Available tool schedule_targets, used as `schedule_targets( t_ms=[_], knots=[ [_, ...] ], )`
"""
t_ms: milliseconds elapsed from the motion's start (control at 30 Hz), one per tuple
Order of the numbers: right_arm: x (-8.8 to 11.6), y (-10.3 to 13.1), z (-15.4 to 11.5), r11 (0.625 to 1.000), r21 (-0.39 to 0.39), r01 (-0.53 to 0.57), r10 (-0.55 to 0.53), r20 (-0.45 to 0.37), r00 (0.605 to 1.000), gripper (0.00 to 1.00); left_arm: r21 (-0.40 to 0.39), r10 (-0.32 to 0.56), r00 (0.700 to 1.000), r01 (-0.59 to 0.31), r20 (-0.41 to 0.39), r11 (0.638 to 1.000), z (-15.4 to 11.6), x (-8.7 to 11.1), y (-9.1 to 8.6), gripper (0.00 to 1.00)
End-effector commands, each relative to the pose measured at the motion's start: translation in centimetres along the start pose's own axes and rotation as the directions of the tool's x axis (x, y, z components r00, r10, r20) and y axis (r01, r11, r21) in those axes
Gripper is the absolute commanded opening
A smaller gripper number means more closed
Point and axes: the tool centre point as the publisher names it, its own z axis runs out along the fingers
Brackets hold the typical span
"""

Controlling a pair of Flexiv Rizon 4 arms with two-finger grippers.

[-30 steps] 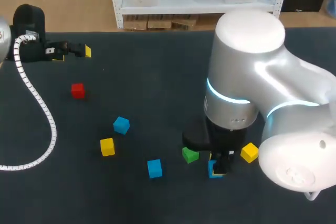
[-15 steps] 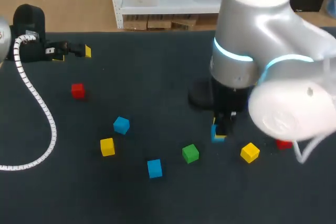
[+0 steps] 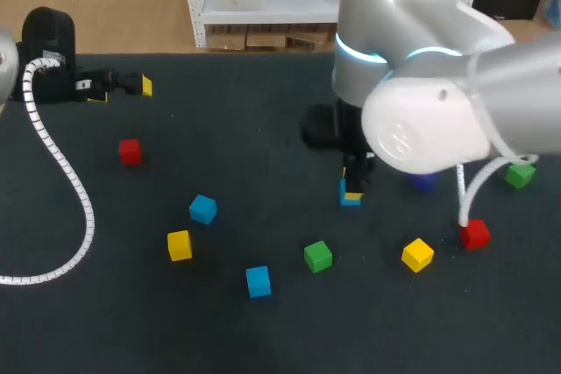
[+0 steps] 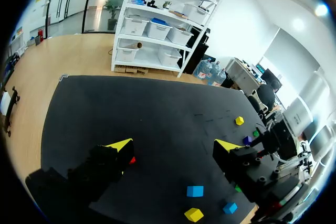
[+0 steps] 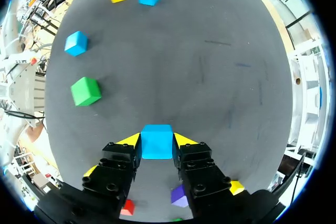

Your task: Place the blue cubes, place green cubes on the blue cubes, place the yellow cubes on the green cubes, then place the red cubes on the yellow cubes, and place purple cube on the red cubes.

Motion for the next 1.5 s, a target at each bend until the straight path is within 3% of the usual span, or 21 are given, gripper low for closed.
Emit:
schedule_targets(
  t_ms=[33,367,900,967,1033,1100,1367,1500],
  knots=[
    [-0.6,-2.1,0.8,0.998,-0.053,-0.020,0.019,-0.011,1.000,0.00,0.010,0.002,1.000,-0.002,0.005,1.000,0.0,0.1,0.2,1.00],
    [-1.2,-4.7,0.8,0.997,-0.042,-0.062,0.061,-0.008,0.998,0.00,0.010,0.002,1.000,-0.002,0.005,1.000,0.0,0.1,0.2,1.00],
    [-1.2,-5.7,1.6,0.999,-0.039,-0.035,0.033,-0.041,0.999,0.00,0.010,0.002,1.000,-0.002,0.005,1.000,0.0,0.1,0.2,1.00],
    [-1.2,-5.7,1.6,0.999,-0.040,-0.035,0.033,-0.042,0.999,0.13,0.010,0.002,1.000,-0.002,0.005,1.000,0.0,0.1,0.2,1.00],
    [-1.1,-5.7,1.6,0.999,-0.039,-0.035,0.034,-0.041,0.999,0.48,0.010,0.002,1.000,-0.002,0.005,1.000,0.0,0.1,0.2,1.00],
    [-1.1,-5.7,1.6,0.999,-0.044,-0.029,0.027,-0.044,0.999,1.00,0.010,0.002,1.000,-0.002,0.005,1.000,0.0,0.1,0.2,1.00],
    [-0.8,-5.1,-0.6,1.000,-0.005,-0.006,0.006,-0.012,1.000,1.00,0.010,0.002,1.000,-0.002,0.005,1.000,0.0,0.1,0.2,1.00],
    [-0.5,-2.2,-2.9,0.996,-0.027,0.081,-0.081,0.021,0.997,1.00,0.010,0.002,1.000,-0.002,0.005,1.000,0.0,0.1,0.2,1.00]
  ],
)
